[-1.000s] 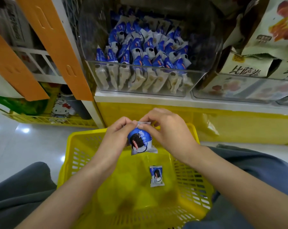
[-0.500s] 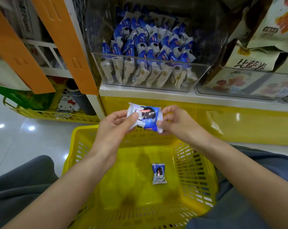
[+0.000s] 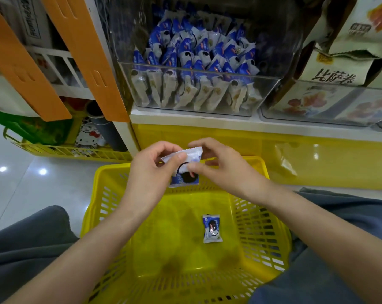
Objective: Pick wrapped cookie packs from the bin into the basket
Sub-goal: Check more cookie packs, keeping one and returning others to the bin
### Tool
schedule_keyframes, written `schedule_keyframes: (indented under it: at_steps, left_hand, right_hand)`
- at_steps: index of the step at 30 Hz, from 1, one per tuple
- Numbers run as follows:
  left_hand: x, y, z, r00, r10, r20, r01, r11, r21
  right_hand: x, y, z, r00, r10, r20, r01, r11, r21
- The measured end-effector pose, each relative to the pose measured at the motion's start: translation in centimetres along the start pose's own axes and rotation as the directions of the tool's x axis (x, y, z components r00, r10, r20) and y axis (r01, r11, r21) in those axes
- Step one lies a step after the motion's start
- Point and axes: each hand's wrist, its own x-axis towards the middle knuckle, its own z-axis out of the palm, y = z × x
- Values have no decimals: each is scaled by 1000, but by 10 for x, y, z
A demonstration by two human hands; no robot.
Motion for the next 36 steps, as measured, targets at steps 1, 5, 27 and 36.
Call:
schedule_keyframes:
  at_steps: [1,5,27,36]
  left_hand:
    - [-1,0,1,1000,4,14,-4,1000,0]
    - [-2,0,3,999,-18,50,22,996,-84]
    - [-7,0,1,963,-237,129,257,951,-172]
    - [2,-12,-5,989,-113,-96,122,989,83]
  right_hand:
    - [0,-2,-1,999,-33,-41,34,999,38]
    - [1,-3,-2,989,-53,-138,64,995,75]
    - [7,-6,-12,935,211,-284,-107,934,341]
    - [1,-5,-8,968,125,-216,-101,987,123]
